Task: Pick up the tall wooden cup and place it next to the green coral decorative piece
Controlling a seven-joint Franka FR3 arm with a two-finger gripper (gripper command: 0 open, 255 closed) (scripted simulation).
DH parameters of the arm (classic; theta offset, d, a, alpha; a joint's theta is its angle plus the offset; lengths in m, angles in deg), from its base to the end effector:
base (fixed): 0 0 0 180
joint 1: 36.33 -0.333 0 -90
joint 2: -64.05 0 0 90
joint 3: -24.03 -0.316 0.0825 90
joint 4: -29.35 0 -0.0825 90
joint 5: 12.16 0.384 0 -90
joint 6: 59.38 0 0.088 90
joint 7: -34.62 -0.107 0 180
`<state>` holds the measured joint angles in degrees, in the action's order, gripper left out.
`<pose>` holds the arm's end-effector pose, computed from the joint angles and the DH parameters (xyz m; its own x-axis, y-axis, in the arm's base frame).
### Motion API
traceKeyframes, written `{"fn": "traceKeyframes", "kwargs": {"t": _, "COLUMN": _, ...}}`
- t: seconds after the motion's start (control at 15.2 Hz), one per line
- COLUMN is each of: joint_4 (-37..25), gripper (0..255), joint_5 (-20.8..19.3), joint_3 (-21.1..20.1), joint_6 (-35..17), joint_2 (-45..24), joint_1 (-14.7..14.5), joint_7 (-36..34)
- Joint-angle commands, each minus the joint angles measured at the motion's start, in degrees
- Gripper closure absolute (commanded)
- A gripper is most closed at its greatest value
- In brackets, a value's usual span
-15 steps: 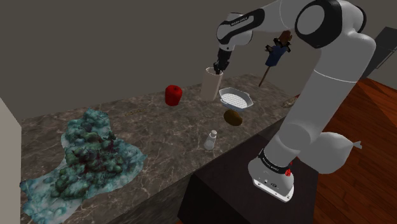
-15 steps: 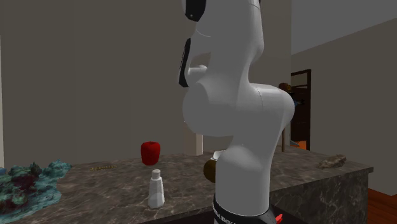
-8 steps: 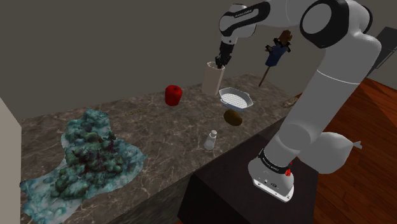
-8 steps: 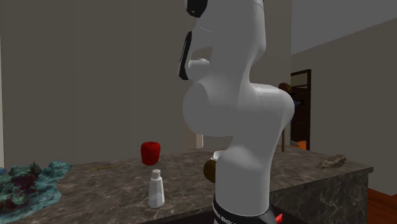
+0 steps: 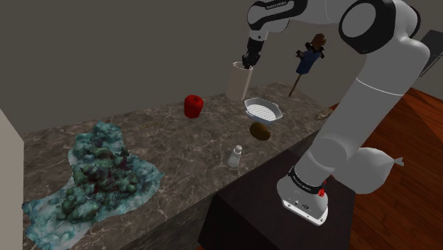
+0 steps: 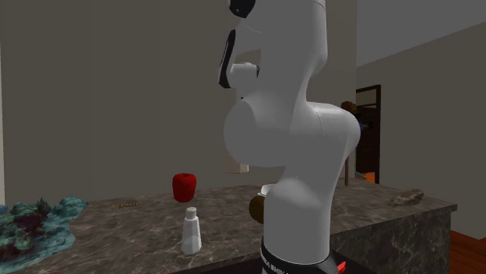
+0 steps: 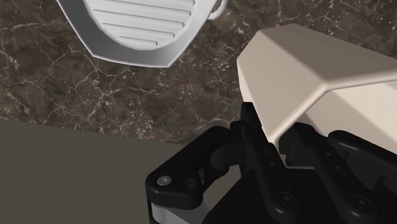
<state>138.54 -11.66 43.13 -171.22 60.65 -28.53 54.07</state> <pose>0.5130 -0.2564 0.4659 0.9911 -0.1325 -0.0130 -0.1324 -0.9912 0.0074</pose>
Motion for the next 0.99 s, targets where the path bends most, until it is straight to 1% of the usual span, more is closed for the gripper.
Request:
{"fn": "traceKeyframes", "kwargs": {"t": 0.0, "joint_4": -1.3, "gripper": 255, "joint_5": -0.2, "joint_3": 0.0, "joint_6": 1.7, "joint_2": 0.4, "joint_1": 0.0, "joint_7": 0.0}}
{"fn": "traceKeyframes", "kwargs": {"t": 0.92, "joint_4": -11.2, "gripper": 255, "joint_5": -0.4, "joint_3": 0.0, "joint_6": 12.3, "joint_2": 1.2, "joint_1": 0.0, "joint_7": -0.1}}
